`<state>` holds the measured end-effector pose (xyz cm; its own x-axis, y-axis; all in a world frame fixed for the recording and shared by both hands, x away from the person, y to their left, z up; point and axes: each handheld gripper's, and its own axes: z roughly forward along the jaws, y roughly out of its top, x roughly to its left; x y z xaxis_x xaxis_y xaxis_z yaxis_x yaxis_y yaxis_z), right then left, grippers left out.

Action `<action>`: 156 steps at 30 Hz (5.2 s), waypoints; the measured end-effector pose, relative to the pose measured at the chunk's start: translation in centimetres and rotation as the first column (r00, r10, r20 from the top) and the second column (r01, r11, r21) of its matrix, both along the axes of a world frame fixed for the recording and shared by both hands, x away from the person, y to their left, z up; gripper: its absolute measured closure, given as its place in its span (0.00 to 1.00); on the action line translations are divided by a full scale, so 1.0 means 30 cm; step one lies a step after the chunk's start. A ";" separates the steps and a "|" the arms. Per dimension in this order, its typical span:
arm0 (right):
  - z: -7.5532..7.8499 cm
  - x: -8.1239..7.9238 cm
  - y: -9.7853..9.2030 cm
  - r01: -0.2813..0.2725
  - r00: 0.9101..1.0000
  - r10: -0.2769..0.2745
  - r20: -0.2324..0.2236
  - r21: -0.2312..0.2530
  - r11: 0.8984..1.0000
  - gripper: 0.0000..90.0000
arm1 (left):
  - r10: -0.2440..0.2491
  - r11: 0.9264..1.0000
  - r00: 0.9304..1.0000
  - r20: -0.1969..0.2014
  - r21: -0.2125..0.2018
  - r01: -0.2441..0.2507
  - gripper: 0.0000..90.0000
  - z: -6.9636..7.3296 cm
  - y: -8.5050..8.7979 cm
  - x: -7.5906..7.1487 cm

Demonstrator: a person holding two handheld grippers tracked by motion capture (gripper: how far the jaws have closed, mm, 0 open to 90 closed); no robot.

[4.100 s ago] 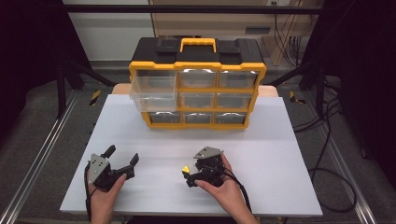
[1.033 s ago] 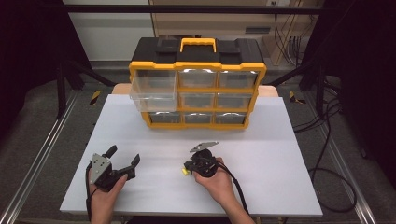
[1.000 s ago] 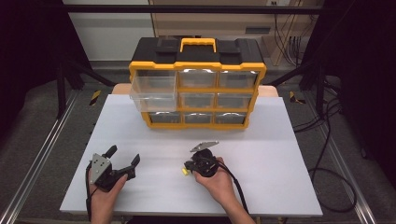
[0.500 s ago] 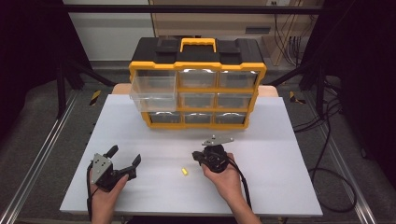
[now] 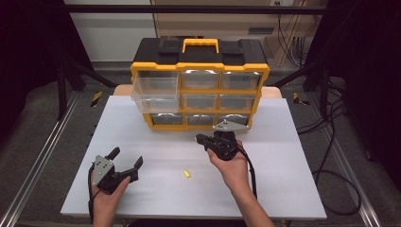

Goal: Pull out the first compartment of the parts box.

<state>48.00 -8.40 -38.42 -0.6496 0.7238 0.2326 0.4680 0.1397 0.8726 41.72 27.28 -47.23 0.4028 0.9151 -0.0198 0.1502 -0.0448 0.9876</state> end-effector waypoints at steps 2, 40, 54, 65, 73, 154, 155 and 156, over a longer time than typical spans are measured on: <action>0.026 0.007 -0.002 0.003 1.000 -0.003 0.004 0.010 1.000 0.96 | -0.005 1.000 1.000 -0.001 0.002 0.005 0.07 0.000 -0.001 0.000; 0.434 0.077 0.099 -0.023 0.987 0.015 0.162 0.046 0.999 0.96 | -0.030 1.000 0.999 -0.009 0.006 0.030 0.07 -0.004 -0.020 0.007; 0.490 0.106 0.103 -0.029 0.985 0.015 0.173 0.078 0.997 0.96 | -0.018 1.000 1.000 -0.007 0.015 0.018 0.07 -0.003 -0.014 0.003; 0.512 0.122 0.100 -0.023 0.986 0.006 0.169 0.095 0.995 0.96 | -0.022 0.999 1.000 -0.004 0.026 0.022 0.07 -0.002 -0.017 0.004; 0.524 0.138 0.112 -0.010 0.985 -0.005 0.171 0.087 0.996 0.96 | -0.028 0.999 1.000 -0.005 0.028 0.028 0.07 -0.002 -0.022 0.002; 0.543 0.207 0.268 -0.054 0.985 0.050 0.164 0.016 0.998 0.93 | -0.040 0.998 0.999 -0.009 0.040 0.040 0.07 -0.003 -0.030 0.005; 0.543 0.207 0.268 -0.053 0.985 0.050 0.164 0.015 0.998 0.93 | -0.040 0.998 0.999 -0.009 0.040 0.040 0.07 -0.003 -0.030 0.005; 0.543 0.207 0.268 -0.053 0.985 0.050 0.164 0.014 0.999 0.93 | -0.040 0.998 0.999 -0.008 0.040 0.040 0.07 -0.003 -0.030 0.005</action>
